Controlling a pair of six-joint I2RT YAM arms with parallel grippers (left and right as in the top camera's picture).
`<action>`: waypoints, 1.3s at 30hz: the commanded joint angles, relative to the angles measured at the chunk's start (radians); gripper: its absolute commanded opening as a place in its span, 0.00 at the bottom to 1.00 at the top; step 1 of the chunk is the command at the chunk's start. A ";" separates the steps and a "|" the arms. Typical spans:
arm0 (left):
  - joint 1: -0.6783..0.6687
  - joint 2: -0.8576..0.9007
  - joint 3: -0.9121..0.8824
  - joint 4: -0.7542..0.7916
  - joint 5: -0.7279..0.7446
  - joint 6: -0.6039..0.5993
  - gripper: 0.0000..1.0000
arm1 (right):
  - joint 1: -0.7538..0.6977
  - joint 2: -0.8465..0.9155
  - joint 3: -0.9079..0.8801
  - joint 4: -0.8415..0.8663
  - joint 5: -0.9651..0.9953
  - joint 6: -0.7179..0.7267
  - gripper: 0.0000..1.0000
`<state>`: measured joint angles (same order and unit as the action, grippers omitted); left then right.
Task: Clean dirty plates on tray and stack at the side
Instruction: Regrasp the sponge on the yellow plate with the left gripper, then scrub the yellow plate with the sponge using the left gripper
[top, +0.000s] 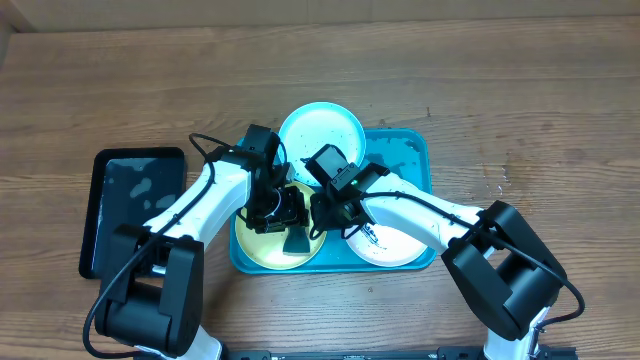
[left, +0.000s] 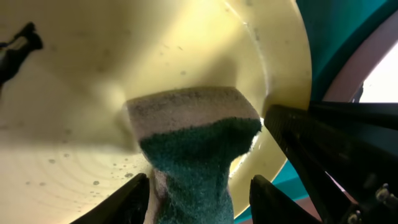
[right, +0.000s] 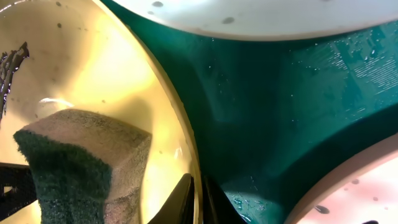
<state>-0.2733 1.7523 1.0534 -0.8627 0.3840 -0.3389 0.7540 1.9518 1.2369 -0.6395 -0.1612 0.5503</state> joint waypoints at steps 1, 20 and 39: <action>-0.006 -0.007 -0.007 0.004 -0.014 -0.017 0.52 | -0.003 0.003 -0.007 0.006 -0.005 0.004 0.08; -0.016 -0.007 -0.073 0.049 -0.075 -0.048 0.27 | -0.003 0.003 -0.007 0.007 -0.005 0.004 0.07; 0.011 -0.007 -0.073 0.094 -0.755 -0.051 0.04 | -0.003 0.003 -0.007 0.006 -0.005 0.003 0.07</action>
<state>-0.2871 1.7332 0.9901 -0.7776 -0.0616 -0.3901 0.7544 1.9518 1.2369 -0.6258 -0.1764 0.5533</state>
